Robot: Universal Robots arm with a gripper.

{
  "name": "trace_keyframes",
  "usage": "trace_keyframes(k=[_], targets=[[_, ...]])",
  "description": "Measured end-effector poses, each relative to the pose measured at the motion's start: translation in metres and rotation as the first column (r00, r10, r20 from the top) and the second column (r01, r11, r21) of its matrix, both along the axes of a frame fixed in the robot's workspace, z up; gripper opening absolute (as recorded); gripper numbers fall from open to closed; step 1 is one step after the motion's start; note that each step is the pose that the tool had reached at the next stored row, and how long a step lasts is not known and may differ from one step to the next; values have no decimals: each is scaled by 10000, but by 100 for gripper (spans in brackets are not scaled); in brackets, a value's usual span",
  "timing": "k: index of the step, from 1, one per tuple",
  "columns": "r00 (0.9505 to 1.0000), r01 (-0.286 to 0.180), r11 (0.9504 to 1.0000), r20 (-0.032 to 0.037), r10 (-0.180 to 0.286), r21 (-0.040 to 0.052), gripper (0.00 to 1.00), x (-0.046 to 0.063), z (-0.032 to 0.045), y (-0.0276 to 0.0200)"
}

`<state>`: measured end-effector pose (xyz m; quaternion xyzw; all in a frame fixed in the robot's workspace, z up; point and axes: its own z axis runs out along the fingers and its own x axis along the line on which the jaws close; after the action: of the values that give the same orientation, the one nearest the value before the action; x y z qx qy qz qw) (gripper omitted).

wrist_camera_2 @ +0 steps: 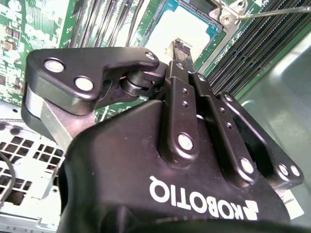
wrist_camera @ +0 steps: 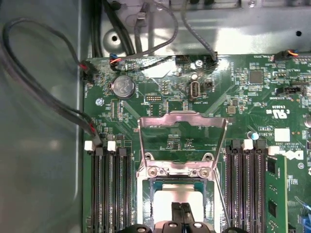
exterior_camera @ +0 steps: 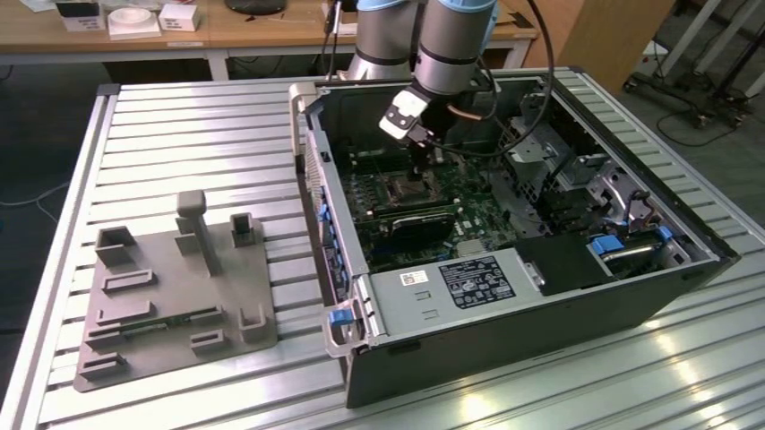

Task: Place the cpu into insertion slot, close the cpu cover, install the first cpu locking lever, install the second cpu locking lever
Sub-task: 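Close the cpu cover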

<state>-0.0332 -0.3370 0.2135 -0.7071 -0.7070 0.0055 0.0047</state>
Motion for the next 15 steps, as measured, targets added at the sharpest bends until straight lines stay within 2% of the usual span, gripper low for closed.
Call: trace_keyframes(k=[6, 15], targets=[[9999, -165, 9999, 1, 165, 0, 10, 0, 60, 0], [9998, -182, 9998, 0, 182, -1, 10, 0, 239, 0]])
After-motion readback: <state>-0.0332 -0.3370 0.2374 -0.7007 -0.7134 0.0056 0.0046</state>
